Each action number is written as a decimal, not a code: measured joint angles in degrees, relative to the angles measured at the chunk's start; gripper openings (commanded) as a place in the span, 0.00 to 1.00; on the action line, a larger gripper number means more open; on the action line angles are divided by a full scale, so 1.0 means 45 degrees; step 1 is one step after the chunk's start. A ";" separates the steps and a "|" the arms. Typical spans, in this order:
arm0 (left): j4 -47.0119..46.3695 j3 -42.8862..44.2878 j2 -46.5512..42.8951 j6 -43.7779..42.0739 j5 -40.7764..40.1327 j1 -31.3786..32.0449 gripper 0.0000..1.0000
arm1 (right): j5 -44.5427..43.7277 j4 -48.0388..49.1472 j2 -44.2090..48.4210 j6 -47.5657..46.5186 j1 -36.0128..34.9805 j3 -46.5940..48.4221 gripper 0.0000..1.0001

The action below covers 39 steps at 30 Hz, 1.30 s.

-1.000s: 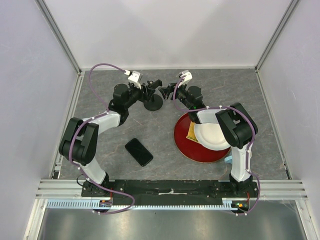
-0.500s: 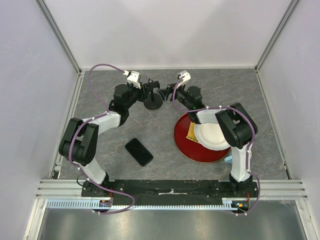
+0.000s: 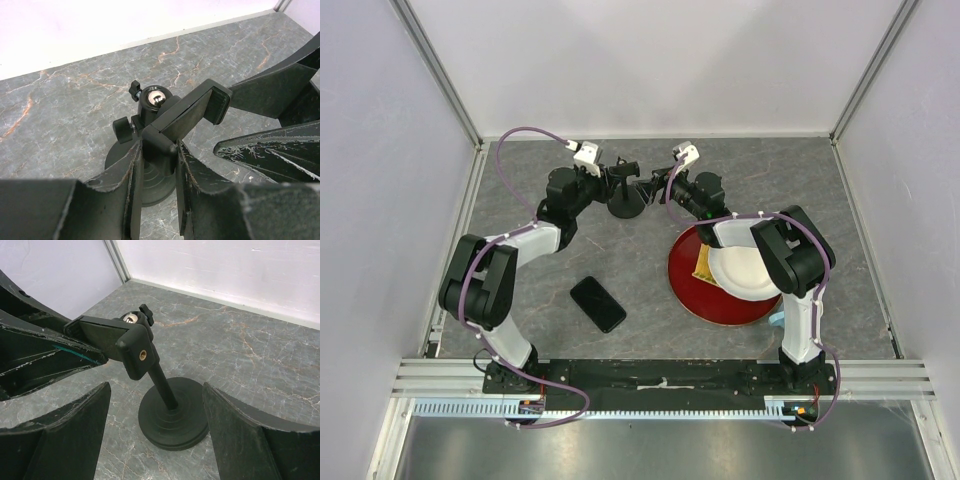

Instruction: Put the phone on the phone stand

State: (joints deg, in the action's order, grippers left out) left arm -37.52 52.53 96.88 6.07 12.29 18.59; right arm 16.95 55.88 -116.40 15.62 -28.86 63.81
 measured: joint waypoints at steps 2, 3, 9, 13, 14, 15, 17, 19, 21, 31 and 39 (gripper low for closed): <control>-0.0015 0.0092 0.0102 0.0000 0.0287 -0.0053 0.02 | 0.0000 0.0000 0.0000 0.0000 0.0000 0.0000 0.81; -0.0015 0.0165 0.0165 0.0000 0.0423 -0.0097 0.02 | 0.0000 0.0000 0.0000 0.0000 0.0000 0.0000 0.82; 0.0019 0.0418 0.0393 -0.0010 0.1127 -0.0262 0.02 | -0.0005 0.0000 0.0000 0.0000 0.0000 0.0000 0.82; 0.0024 0.0486 0.0466 -0.0034 0.1622 -0.0418 0.02 | -0.0005 0.0000 0.0000 0.0000 0.0000 -0.0005 0.82; 0.0019 0.0515 0.0495 -0.0034 0.1710 -0.0457 0.02 | -0.0010 0.0000 0.0000 0.0000 0.0000 -0.0005 0.82; 0.0015 0.0568 0.0549 -0.0029 0.1846 -0.0495 0.02 | -0.0005 0.0000 0.0000 -0.0005 0.0000 -0.0005 0.82; 0.0000 0.0704 0.0675 -0.0029 0.2123 -0.0573 0.02 | -0.0010 0.0000 0.0000 0.0000 0.0000 -0.0005 0.82; -0.0019 0.0792 0.0777 -0.0029 0.2327 -0.0617 0.10 | -0.0010 -0.0005 0.0000 0.0000 0.0029 -0.0010 0.82; 0.0005 0.0869 0.0831 -0.0029 0.2409 -0.0636 0.31 | -0.0010 0.0000 0.0000 0.0000 0.0034 -0.0015 0.82; 0.0316 0.0831 0.0840 0.0000 0.2351 -0.0627 0.51 | -0.0010 0.0000 0.0000 0.0000 0.0053 -0.0092 0.83; 0.0068 0.0175 0.0631 0.0010 0.2069 -0.0627 0.60 | -0.0010 0.0000 0.0000 -0.0005 0.0058 -0.0102 0.83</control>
State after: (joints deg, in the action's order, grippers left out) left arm -37.21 53.32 99.72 6.11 21.61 15.77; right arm 16.91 55.88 -116.40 15.59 -28.60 63.35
